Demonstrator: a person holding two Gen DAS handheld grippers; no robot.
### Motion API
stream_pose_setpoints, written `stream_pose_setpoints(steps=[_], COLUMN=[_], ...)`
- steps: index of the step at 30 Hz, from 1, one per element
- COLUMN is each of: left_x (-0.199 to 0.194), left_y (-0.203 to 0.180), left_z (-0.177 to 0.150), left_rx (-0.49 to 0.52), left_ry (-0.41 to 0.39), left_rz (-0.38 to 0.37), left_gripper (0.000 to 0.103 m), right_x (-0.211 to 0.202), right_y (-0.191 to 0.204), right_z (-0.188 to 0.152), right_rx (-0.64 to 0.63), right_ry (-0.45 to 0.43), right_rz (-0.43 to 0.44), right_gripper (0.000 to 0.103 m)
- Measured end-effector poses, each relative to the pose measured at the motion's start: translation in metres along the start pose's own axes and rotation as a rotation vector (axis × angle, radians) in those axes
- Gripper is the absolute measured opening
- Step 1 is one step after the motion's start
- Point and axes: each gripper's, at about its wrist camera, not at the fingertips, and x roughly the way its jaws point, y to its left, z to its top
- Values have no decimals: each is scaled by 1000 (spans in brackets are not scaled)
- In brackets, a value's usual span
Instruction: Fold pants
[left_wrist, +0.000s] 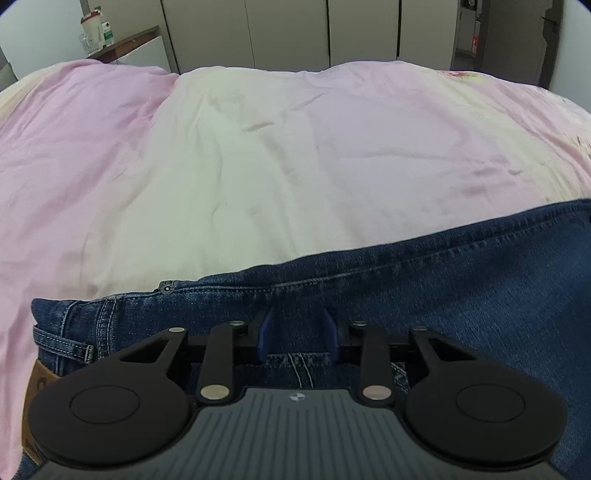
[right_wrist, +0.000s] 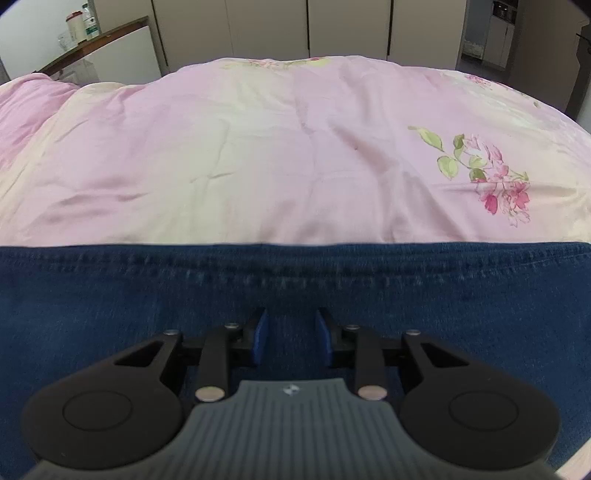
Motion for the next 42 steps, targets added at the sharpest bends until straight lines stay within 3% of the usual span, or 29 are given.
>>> stream_pose_setpoints(steps=[4,9,12,17,21,26,31,34,37,38,40,42], left_x=[11,8,-19,-92,-147,-180,-170,-158,-145,-141,-137,-146], left_y=[1,2,-1,-12,-39,-72,-95,-103,-108,-109,-106,-99], left_z=[5,8,2,-24,-59,-115,-161,-166,-160,-160,-160,-163], left_rx=[2,-36,-15,19,50,39,-51,-117,-153,-160,-186,-215], left_ry=[-5,-9,-37,-79,-94,-72,-56,-91,-103,-104,-109,-151], left_rz=[11,31,79,15,-47,-116,-135,-105,-78,-69,-73,-94], left_gripper=[37,37,37,37,37,38,42,42,42,38,16,10], right_x=[33,42,38,-15,-70,-121,-159,-166,-164,-161,-152,-146], right_y=[0,1,10,16,31,63,115,148,178,185,196,203], right_z=[17,31,37,20,-14,-76,-151,-191,-213,-217,-220,-218], right_rx=[14,51,44,38,19,31,22,27,0,-7,-15,-33], right_ry=[36,5,2,-61,-87,-96,-126,-119,-136,-135,-121,-117], right_rz=[-29,-70,-111,-49,27,128,235,294,298,297,310,311], right_gripper=[25,21,22,22,22,22,26,26,27,27,27,27])
